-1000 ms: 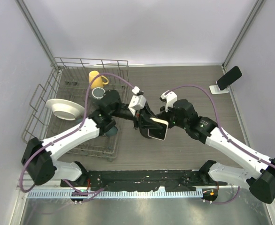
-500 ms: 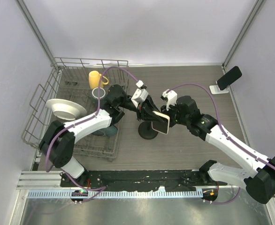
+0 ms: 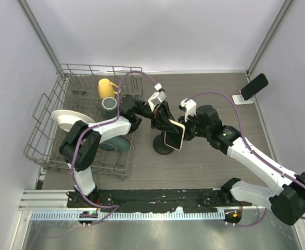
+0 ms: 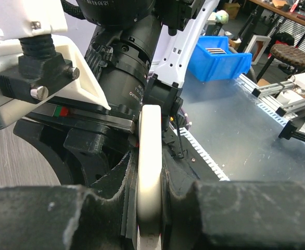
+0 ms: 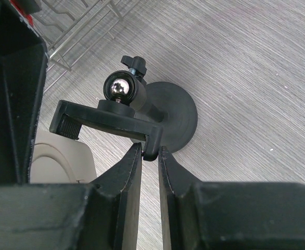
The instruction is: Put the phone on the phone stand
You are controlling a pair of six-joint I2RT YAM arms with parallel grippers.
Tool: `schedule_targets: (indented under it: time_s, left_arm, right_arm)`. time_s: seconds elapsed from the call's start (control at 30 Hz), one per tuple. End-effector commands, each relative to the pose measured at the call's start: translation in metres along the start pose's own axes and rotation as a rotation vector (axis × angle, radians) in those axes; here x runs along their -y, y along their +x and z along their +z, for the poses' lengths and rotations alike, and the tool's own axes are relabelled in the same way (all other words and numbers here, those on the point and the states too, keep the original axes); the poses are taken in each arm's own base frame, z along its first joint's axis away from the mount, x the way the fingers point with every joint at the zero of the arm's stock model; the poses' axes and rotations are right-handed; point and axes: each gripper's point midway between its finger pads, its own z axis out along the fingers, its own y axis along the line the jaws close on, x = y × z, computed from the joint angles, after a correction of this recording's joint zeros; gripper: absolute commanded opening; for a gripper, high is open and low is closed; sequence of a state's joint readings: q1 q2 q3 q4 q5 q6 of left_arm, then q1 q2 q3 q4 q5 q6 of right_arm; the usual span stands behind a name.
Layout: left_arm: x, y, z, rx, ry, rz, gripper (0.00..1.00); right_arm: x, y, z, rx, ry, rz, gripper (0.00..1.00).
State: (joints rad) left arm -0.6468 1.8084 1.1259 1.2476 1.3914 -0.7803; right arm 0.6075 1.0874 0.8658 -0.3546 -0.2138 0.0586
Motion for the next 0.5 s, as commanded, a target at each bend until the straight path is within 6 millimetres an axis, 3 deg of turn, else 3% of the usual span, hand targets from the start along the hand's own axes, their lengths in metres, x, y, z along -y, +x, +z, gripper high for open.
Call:
schedule_targets:
  time_s: [0.0, 0.3, 0.47]
  left_arm:
    - [0.006, -0.040, -0.001, 0.076, 0.002, 0.341, 0.00]
    - [0.000, -0.046, -0.003, 0.131, -0.062, 0.443, 0.00]
    - [-0.002, -0.037, -0.003, 0.115, -0.054, 0.429, 0.00]
  right_arm:
    - [-0.010, -0.011, 0.000, 0.016, -0.053, -0.007, 0.01]
    - [-0.017, -0.011, -0.002, -0.002, -0.095, -0.009, 0.01]
    - [-0.025, -0.009, -0.002, -0.017, -0.146, -0.024, 0.00]
